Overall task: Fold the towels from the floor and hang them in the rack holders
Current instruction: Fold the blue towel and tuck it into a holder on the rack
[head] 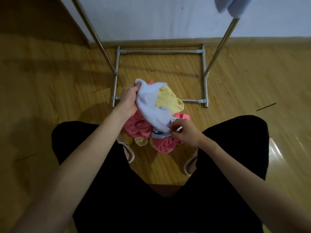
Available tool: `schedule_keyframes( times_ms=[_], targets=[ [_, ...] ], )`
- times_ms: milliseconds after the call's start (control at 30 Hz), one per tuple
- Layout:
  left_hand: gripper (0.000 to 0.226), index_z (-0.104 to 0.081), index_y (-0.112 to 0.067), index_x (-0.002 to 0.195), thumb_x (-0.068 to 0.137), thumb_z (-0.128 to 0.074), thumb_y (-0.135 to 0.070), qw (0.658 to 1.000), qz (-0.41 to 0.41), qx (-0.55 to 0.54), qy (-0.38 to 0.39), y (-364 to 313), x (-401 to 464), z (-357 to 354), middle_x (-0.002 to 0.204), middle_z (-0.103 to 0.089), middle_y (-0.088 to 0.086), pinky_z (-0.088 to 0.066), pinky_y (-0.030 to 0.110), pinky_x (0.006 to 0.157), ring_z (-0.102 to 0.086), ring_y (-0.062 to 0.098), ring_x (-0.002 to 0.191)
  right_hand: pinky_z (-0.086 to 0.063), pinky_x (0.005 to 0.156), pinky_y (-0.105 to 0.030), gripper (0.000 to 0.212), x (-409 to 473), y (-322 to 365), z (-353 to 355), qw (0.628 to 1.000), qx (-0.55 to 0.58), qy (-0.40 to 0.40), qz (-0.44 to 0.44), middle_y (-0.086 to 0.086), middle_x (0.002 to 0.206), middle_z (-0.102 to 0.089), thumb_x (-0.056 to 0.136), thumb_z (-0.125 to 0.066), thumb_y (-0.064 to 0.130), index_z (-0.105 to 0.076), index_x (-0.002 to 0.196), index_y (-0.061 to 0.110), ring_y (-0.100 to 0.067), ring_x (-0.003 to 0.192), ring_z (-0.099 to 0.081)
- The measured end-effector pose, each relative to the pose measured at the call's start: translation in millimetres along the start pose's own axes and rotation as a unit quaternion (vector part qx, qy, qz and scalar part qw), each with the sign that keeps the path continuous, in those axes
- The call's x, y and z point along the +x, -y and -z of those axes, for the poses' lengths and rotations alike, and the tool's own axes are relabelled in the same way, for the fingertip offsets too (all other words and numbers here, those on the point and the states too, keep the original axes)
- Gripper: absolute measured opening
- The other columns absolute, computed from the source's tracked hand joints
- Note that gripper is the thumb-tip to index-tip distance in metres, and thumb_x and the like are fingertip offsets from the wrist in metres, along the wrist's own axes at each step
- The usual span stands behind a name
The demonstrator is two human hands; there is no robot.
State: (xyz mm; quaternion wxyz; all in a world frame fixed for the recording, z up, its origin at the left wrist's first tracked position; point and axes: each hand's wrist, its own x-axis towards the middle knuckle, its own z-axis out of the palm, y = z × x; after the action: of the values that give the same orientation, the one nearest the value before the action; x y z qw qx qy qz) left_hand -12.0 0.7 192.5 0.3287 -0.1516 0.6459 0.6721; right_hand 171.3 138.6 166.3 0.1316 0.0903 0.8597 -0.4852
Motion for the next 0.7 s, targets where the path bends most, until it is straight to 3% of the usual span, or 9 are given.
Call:
schedule_keyframes(
  times_ms=[100,167,267,367,467,633,700],
  targets=[
    [0.019,-0.067,-0.010,0.083,0.096,-0.053,-0.015,0.995,-0.078,0.052,0.037,-21,-37,-8,0.081,-0.072,0.006,-0.054,0.028,0.075,-0.068,0.017,0.078,-0.050,0.071,-0.027,0.023,-11,9,7,1.000,0.000,-0.025,0.012,-0.002,0.087,-0.068,0.080,-0.057,-0.004,-0.070,0.095,0.006,-0.017,0.082,-0.065],
    [0.022,-0.067,-0.014,0.076,0.094,-0.057,-0.018,0.988,-0.109,0.078,0.071,-33,-61,-12,0.072,-0.071,0.001,-0.052,0.024,0.066,-0.067,0.012,0.070,-0.050,0.072,-0.030,0.027,-17,16,15,0.995,0.006,-0.097,0.008,-0.001,0.093,-0.065,0.082,-0.059,0.002,-0.061,0.108,0.007,-0.017,0.084,-0.064],
    [0.020,-0.068,-0.011,0.077,0.093,-0.059,-0.021,0.980,-0.130,0.100,0.109,-51,-94,-18,0.076,-0.068,0.006,-0.050,0.028,0.068,-0.065,0.016,0.072,-0.054,0.066,-0.028,0.064,-27,33,33,0.979,0.070,-0.193,0.017,0.006,0.100,-0.056,0.077,-0.076,0.023,-0.037,0.127,0.016,-0.005,0.082,-0.059],
    [0.021,-0.071,-0.013,0.078,0.092,-0.060,-0.023,0.973,-0.143,0.107,0.147,-68,-122,-23,0.079,-0.069,0.008,-0.051,0.028,0.070,-0.065,0.018,0.077,-0.052,0.064,-0.022,0.081,-39,58,51,0.966,0.099,-0.225,0.083,0.008,0.105,-0.053,0.063,-0.084,0.042,-0.035,0.127,0.029,-0.007,0.087,-0.058],
    [0.019,-0.070,-0.010,0.082,0.092,-0.058,-0.020,0.967,-0.157,0.111,0.168,-81,-145,-28,0.083,-0.069,0.009,-0.050,0.029,0.073,-0.065,0.019,0.080,-0.051,0.066,-0.021,0.068,-50,81,61,0.958,0.052,-0.238,0.153,0.006,0.108,-0.054,0.065,-0.084,0.043,-0.043,0.117,0.030,-0.009,0.091,-0.058],
    [0.027,-0.074,-0.012,0.074,0.094,-0.056,-0.017,0.955,-0.185,0.128,0.195,-100,-172,-34,0.077,-0.072,0.004,-0.053,0.023,0.069,-0.067,0.012,0.072,-0.050,0.064,-0.030,0.009,-68,117,74,0.939,-0.020,-0.266,0.219,-0.005,0.092,-0.060,0.088,-0.067,0.014,-0.064,0.091,0.006,-0.017,0.078,-0.059],
    [0.023,-0.072,-0.012,0.077,0.094,-0.056,-0.016,0.955,-0.199,0.134,0.174,-110,-178,-34,0.077,-0.070,0.006,-0.051,0.023,0.068,-0.065,0.013,0.072,-0.044,0.063,-0.022,0.010,-79,133,85,0.940,0.007,-0.258,0.225,0.003,0.083,-0.060,0.093,-0.059,0.011,-0.064,0.084,0.009,-0.013,0.074,-0.058]
  ],
)
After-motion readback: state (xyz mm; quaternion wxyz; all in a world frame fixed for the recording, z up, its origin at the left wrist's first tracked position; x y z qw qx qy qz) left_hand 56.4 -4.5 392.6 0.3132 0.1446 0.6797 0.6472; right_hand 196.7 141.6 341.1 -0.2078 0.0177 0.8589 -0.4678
